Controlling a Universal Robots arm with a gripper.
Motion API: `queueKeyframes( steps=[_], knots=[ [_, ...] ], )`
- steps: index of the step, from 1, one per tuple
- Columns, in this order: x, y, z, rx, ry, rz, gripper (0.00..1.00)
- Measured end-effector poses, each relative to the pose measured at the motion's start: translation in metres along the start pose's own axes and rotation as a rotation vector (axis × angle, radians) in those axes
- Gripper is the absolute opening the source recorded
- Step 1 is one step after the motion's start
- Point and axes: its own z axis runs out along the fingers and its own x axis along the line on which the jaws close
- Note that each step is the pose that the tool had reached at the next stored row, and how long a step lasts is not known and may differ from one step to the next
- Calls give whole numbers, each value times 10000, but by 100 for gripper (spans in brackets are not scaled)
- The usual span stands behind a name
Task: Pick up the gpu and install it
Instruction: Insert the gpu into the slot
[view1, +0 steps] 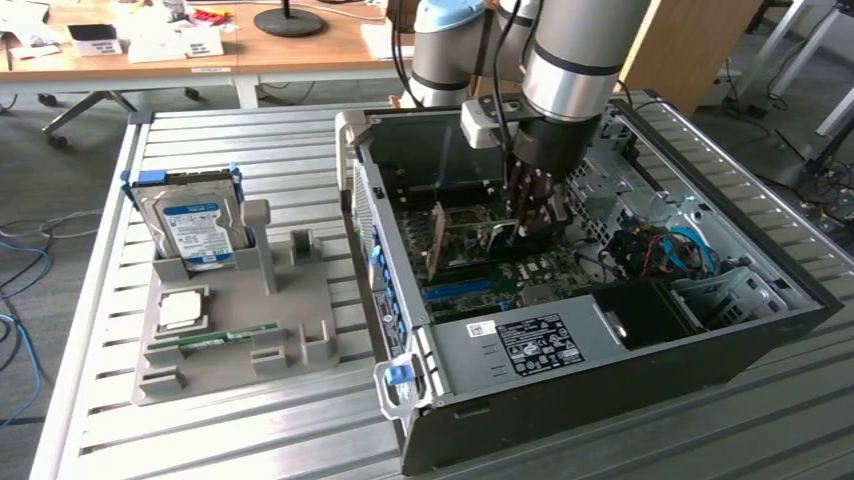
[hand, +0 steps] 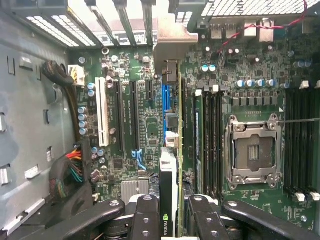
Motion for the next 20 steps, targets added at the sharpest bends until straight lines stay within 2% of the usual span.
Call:
queueKeyframes(
  steps=[5, 20],
  knots=[
    [3, 51, 14, 8, -2, 1, 27],
    [4, 55, 77, 6, 1, 0, 27]
  ],
)
